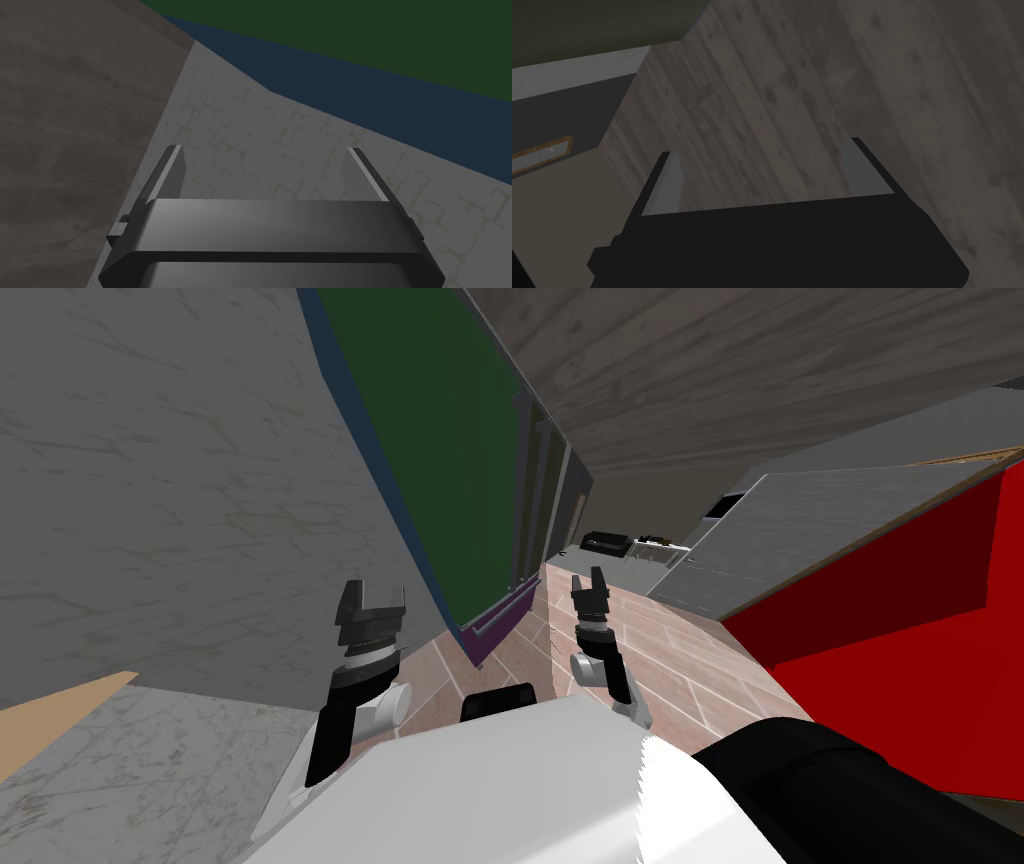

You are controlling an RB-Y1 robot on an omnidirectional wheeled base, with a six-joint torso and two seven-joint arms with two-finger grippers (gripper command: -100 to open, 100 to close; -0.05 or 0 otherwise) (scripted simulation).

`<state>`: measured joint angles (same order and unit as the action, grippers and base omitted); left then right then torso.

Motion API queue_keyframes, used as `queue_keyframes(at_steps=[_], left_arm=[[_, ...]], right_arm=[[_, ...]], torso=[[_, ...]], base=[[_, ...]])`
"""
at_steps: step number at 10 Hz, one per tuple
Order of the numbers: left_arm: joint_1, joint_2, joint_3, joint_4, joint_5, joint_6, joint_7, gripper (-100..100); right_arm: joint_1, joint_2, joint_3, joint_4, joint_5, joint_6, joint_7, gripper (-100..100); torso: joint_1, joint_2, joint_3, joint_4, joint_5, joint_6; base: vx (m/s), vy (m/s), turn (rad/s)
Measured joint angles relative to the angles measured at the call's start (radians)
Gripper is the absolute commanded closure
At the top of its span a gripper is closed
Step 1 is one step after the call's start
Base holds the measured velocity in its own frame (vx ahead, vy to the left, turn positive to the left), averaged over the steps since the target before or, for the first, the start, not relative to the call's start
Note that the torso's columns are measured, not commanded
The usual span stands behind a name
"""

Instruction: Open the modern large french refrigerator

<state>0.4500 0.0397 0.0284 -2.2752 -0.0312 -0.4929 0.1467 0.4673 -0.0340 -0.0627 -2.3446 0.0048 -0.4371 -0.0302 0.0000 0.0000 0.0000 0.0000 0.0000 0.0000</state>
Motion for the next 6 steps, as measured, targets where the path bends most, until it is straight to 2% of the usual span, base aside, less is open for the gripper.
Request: queue_keyframes(at_steps=[2, 6], left_arm=[[0.0, 0.0, 0.0, 0.0, 0.0, 0.0, 0.0, 0], [0.0, 0.0, 0.0, 0.0, 0.0, 0.0, 0.0, 0]], right_arm=[[0.0, 0.0, 0.0, 0.0, 0.0, 0.0, 0.0, 0], [0.0, 0.0, 0.0, 0.0, 0.0, 0.0, 0.0, 0]], torso=[[0.0, 0.104, -0.209, 0.105, 0.0, 0.0], [0.0, 0.396, -0.792, 0.396, 0.0, 0.0]], base=[[0.0, 0.0, 0.0], [0.0, 0.0, 0.0]])
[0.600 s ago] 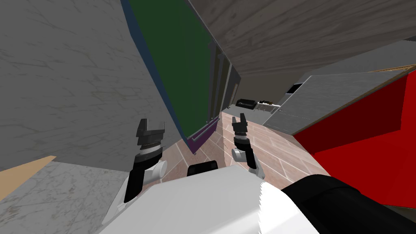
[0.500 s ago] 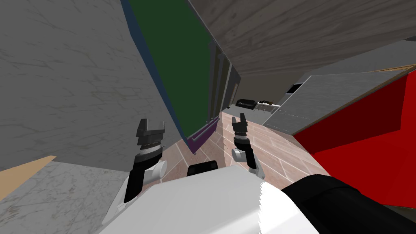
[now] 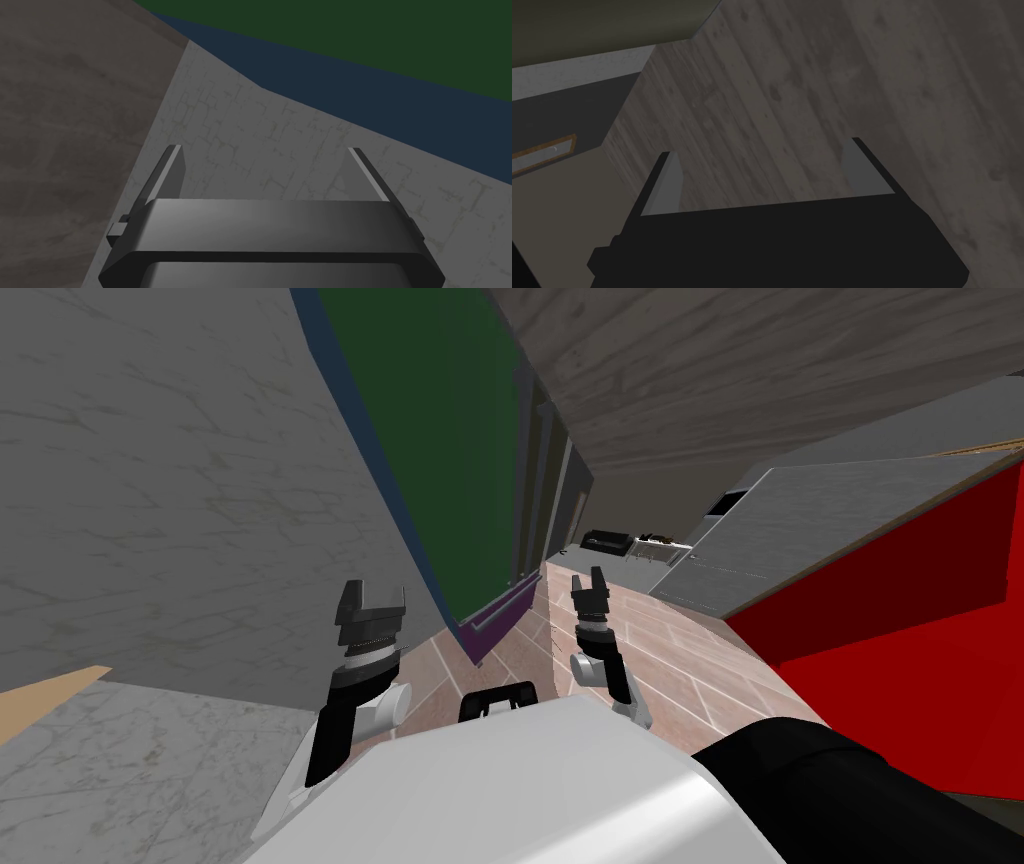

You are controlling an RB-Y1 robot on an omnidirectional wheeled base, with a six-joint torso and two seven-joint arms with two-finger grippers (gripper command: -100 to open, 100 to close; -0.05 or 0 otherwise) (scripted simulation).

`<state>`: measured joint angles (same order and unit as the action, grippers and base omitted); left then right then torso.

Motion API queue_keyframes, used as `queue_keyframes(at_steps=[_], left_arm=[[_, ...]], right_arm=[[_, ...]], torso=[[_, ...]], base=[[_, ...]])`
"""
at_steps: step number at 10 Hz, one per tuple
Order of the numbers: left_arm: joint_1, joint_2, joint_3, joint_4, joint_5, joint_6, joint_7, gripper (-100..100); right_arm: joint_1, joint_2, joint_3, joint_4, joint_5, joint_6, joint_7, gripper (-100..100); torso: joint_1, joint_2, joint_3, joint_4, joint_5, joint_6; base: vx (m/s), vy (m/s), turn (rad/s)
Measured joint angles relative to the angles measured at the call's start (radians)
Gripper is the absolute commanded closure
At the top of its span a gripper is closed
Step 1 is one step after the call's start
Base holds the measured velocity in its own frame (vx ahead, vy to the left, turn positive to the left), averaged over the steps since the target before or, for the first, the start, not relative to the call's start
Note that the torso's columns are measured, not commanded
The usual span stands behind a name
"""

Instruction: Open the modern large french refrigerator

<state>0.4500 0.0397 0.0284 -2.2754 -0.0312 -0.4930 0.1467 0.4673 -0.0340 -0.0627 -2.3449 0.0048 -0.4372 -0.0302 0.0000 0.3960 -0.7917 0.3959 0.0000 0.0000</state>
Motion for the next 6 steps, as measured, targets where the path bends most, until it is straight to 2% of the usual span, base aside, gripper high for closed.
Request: queue_keyframes(at_steps=[3, 4, 6], left_arm=[[0.0, 0.0, 0.0, 0.0, 0.0, 0.0, 0.0, 0], [0.0, 0.0, 0.0, 0.0, 0.0, 0.0, 0.0, -100], [-0.004, 0.039, 0.0, 0.03, 0.009, -0.013, 0.009, -100]], right_arm=[[0.0, 0.0, 0.0, 0.0, 0.0, 0.0, 0.0, 0], [0.0, 0.0, 0.0, 0.0, 0.0, 0.0, 0.0, 0], [0.0, 0.0, 0.0, 0.0, 0.0, 0.0, 0.0, 0]], torso=[[0.0, 0.222, -0.443, 0.221, 0.0, 0.0], [0.0, 0.295, -0.59, 0.295, 0.0, 0.0], [-0.003, 0.335, -0.681, 0.337, -0.001, 0.0]], base=[[0.0, 0.0, 0.0], [0.032, -0.032, -0.005], [0.099, -0.102, -0.007]])
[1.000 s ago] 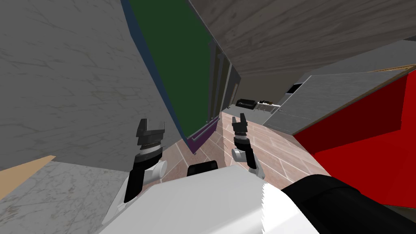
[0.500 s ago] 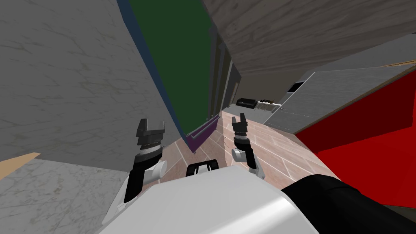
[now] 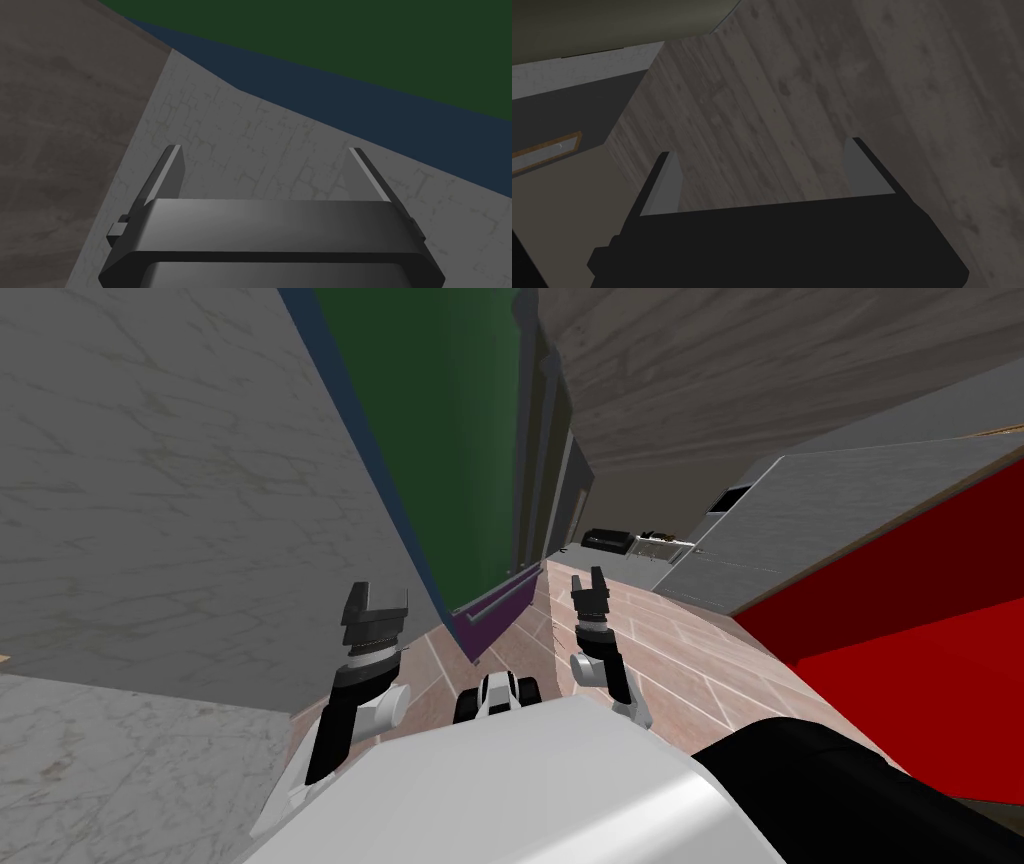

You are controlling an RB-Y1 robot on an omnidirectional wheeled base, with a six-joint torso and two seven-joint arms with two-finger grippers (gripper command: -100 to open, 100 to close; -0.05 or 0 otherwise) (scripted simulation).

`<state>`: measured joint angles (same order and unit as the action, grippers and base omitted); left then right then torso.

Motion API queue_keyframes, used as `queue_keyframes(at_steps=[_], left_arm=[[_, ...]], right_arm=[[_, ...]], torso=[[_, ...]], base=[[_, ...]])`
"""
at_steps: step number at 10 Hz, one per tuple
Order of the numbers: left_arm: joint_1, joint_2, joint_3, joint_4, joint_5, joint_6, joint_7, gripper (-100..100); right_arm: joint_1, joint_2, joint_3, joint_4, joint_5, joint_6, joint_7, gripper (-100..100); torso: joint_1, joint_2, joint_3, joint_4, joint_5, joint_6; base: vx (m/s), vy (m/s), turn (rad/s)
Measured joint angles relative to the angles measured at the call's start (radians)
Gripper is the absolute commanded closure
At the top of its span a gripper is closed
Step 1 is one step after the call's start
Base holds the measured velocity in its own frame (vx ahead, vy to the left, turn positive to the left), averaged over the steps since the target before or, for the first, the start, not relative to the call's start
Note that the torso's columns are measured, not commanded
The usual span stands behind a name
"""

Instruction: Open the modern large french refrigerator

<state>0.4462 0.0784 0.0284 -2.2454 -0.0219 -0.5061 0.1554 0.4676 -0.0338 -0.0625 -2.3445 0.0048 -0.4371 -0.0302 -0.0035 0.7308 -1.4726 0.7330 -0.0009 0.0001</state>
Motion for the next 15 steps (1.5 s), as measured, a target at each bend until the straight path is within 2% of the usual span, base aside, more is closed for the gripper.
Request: queue_keyframes(at_steps=[2, 4, 6, 8, 15], left_arm=[[-0.01, 0.025, 0.003, 0.043, 0.013, -0.022, 0.015, -100], [-0.013, 0.035, -0.003, 0.08, 0.023, -0.04, 0.026, -100], [-0.013, 0.037, -0.012, 0.13, 0.033, -0.072, 0.036, -100], [-0.034, 0.048, -0.003, 0.195, 0.052, -0.102, 0.056, -100], [-0.051, 0.055, -0.012, 0.353, 0.097, -0.185, 0.104, -100]], right_arm=[[0.0, 0.0, 0.0, 0.0, 0.0, 0.0, 0.0, 0], [0.0, 0.0, 0.0, 0.0, 0.0, 0.0, 0.0, 0], [0.0, 0.0, 0.0, 0.0, 0.0, 0.0, 0.0, 0], [0.0, 0.0, 0.0, 0.0, 0.0, 0.0, 0.0, 0], [0.0, 0.0, 0.0, 0.0, 0.0, 0.0, 0.0, 0]], torso=[[0.002, 0.004, -0.005, 0.004, 0.0, 0.0], [0.004, 0.009, -0.002, 0.005, 0.001, 0.0], [0.003, 0.007, -0.003, 0.005, 0.001, 0.0], [0.003, 0.007, -0.003, 0.005, 0.001, 0.0], [0.003, 0.007, -0.003, 0.005, 0.001, 0.0]], base=[[0.113, -0.123, -0.005], [0.109, -0.121, -0.006], [0.116, -0.121, -0.006], [0.114, -0.139, -0.009], [0.11, -0.112, -0.006]])
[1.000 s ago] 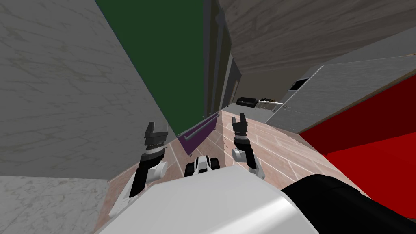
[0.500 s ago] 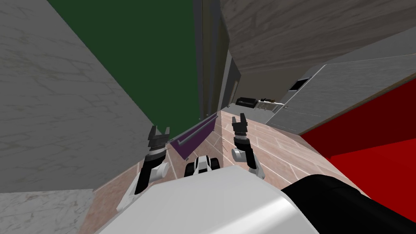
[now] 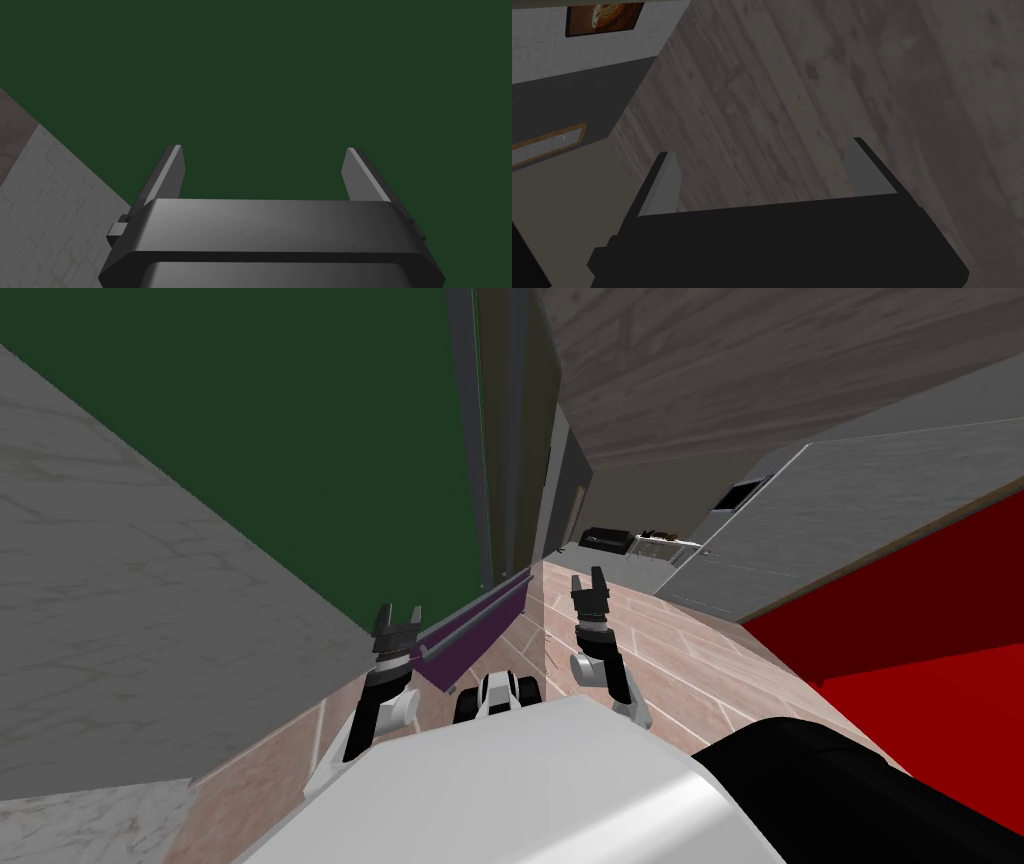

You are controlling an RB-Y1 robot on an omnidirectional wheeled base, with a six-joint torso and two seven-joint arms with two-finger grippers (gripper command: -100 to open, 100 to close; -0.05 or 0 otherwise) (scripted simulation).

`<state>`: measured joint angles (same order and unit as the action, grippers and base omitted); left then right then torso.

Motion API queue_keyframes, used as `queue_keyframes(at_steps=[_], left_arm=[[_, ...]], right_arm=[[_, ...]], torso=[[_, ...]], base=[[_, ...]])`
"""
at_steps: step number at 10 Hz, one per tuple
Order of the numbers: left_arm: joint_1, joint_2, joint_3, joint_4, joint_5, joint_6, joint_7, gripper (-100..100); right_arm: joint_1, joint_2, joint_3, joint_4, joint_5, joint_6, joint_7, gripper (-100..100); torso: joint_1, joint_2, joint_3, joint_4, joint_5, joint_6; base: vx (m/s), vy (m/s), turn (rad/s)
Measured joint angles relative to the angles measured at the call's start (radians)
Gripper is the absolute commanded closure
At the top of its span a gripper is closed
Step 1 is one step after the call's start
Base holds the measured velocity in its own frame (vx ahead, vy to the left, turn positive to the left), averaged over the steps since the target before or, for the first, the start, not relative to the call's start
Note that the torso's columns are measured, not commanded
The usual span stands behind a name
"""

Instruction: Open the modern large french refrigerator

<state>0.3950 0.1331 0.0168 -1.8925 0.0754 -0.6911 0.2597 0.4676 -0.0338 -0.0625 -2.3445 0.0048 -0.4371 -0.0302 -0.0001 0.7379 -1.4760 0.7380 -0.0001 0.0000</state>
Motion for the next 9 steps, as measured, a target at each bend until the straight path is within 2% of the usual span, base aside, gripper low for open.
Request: queue_keyframes(at_steps=[9], left_arm=[[-0.028, 0.007, -0.001, 0.195, 0.058, -0.094, 0.062, -100]], right_arm=[[0.0, 0.0, 0.0, 0.0, 0.0, 0.0, 0.0, 0]], torso=[[-0.001, 0.0, 0.0, 0.0, 0.0, 0.0]], base=[[0.105, -0.108, -0.006]])
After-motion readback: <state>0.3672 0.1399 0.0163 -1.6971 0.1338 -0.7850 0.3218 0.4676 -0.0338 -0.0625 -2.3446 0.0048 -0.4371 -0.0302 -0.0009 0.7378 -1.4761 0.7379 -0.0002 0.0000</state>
